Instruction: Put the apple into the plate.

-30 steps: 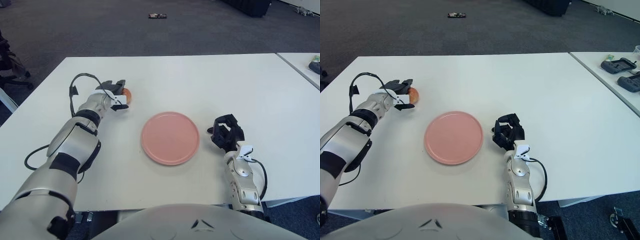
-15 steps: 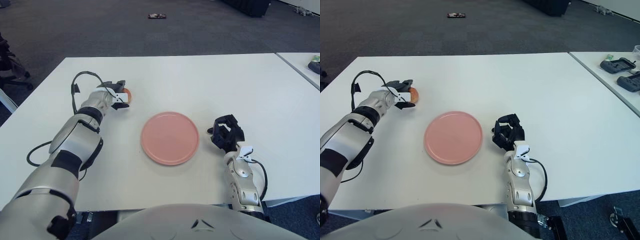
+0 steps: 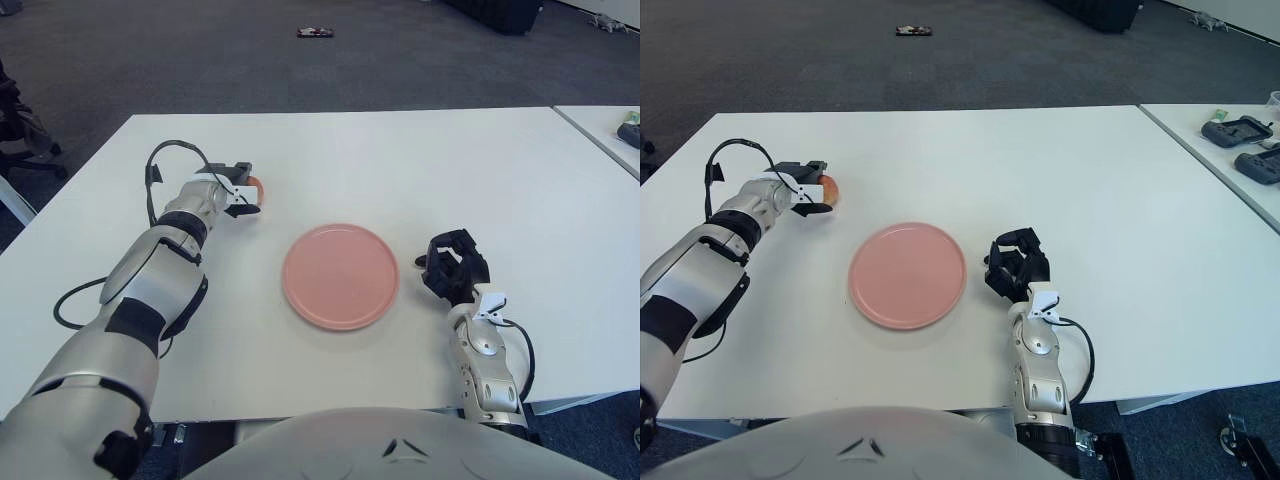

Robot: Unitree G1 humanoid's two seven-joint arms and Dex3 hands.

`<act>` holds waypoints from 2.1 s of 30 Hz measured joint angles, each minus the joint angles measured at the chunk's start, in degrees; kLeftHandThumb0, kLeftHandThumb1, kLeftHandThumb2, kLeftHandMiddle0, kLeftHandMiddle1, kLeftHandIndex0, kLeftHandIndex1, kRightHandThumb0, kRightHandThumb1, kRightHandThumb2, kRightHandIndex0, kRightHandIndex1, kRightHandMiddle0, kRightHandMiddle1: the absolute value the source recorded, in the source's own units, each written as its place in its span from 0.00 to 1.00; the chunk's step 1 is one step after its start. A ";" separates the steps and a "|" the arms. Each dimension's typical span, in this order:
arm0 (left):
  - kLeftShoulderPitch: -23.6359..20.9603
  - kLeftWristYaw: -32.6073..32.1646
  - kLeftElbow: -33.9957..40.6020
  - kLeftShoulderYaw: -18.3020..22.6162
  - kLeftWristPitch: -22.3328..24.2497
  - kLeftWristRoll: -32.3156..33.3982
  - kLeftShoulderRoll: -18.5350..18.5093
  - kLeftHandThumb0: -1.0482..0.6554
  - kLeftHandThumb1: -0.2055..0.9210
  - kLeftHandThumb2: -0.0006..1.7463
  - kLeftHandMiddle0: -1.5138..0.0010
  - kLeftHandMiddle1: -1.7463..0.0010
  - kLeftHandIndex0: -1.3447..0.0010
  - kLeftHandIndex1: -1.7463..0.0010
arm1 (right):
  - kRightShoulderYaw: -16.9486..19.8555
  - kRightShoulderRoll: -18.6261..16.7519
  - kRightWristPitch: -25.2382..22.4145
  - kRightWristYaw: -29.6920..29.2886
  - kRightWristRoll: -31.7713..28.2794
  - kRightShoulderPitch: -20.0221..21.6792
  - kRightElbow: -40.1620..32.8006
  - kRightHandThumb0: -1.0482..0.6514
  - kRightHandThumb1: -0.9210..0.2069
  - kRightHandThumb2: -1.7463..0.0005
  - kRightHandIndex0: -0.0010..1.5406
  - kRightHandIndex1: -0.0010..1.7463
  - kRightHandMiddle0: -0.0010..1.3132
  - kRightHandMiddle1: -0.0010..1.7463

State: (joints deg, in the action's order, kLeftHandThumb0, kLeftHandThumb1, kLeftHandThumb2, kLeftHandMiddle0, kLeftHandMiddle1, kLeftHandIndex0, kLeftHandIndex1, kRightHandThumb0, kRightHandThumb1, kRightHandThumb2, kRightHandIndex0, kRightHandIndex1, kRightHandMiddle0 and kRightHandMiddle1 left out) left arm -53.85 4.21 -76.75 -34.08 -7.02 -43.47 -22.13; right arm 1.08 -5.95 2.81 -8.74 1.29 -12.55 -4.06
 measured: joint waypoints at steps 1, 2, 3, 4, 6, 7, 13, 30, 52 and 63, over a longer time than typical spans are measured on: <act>0.00 -0.13 -0.02 -0.05 -0.21 0.00 -0.02 0.05 0.83 0.37 1.00 0.41 1.00 0.29 | 0.00 0.00 0.00 -0.05 0.01 0.00 0.00 0.38 0.31 0.43 0.41 0.80 0.31 1.00; 0.01 -0.32 -0.04 -0.12 -0.37 0.00 -0.02 0.06 0.80 0.40 1.00 0.35 1.00 0.26 | -0.01 0.00 0.00 -0.10 0.01 0.00 -0.01 0.38 0.31 0.42 0.41 0.80 0.31 1.00; 0.04 -0.78 -0.09 -0.23 -0.56 -0.01 -0.02 0.06 0.79 0.41 1.00 0.33 1.00 0.25 | -0.03 0.00 0.00 -0.18 0.01 0.00 -0.01 0.38 0.32 0.42 0.41 0.80 0.32 1.00; 0.13 -1.21 -0.11 -0.33 -0.66 -0.02 0.00 0.06 0.78 0.42 1.00 0.31 1.00 0.23 | -0.05 0.00 0.00 -0.20 0.01 0.00 -0.01 0.38 0.32 0.42 0.41 0.80 0.32 1.00; 0.41 -2.54 -0.18 -0.58 -0.79 -0.05 0.06 0.08 0.72 0.47 1.00 0.22 1.00 0.15 | -0.08 0.01 0.01 -0.19 0.00 0.00 -0.02 0.38 0.32 0.41 0.41 0.80 0.32 1.00; 0.58 -3.29 -0.23 -0.72 -0.97 -0.09 0.12 0.10 0.68 0.50 1.00 0.17 1.00 0.11 | -0.09 0.02 0.01 -0.19 0.00 0.00 -0.02 0.38 0.33 0.41 0.41 0.80 0.32 1.00; 1.79 -7.55 -0.37 -1.90 -2.06 -1.07 0.64 0.15 0.55 0.60 0.97 0.05 1.00 0.01 | -0.02 0.02 0.04 -0.17 -0.08 0.00 -0.02 0.38 0.33 0.41 0.41 0.80 0.32 1.00; 3.05 -11.46 -0.71 -3.03 -2.71 -2.28 1.15 0.25 0.44 0.68 0.86 0.00 0.94 0.00 | 0.28 0.04 0.16 -0.17 -0.15 0.00 -0.02 0.37 0.34 0.40 0.42 0.80 0.33 1.00; 3.96 -13.96 -0.69 -1.32 -1.78 -0.98 1.81 0.62 0.26 0.87 0.43 0.11 0.60 0.00 | 1.08 0.04 0.12 0.41 -0.28 0.00 -0.04 0.38 0.32 0.41 0.42 0.80 0.32 1.00; 5.17 -16.43 -0.56 1.66 -1.83 1.72 1.98 0.61 0.11 0.98 0.35 0.11 0.50 0.00 | 1.05 0.03 0.06 0.39 -0.18 0.00 -0.40 0.38 0.29 0.44 0.42 0.78 0.30 1.00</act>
State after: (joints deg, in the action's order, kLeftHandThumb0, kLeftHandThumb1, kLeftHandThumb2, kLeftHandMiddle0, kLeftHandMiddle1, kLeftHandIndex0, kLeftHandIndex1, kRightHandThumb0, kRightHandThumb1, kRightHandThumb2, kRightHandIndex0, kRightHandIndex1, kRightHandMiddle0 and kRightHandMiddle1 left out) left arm -48.67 -12.22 -77.31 -32.42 -8.85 -41.76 -20.15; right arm 2.12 -5.92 2.87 -8.35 1.11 -12.54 -4.47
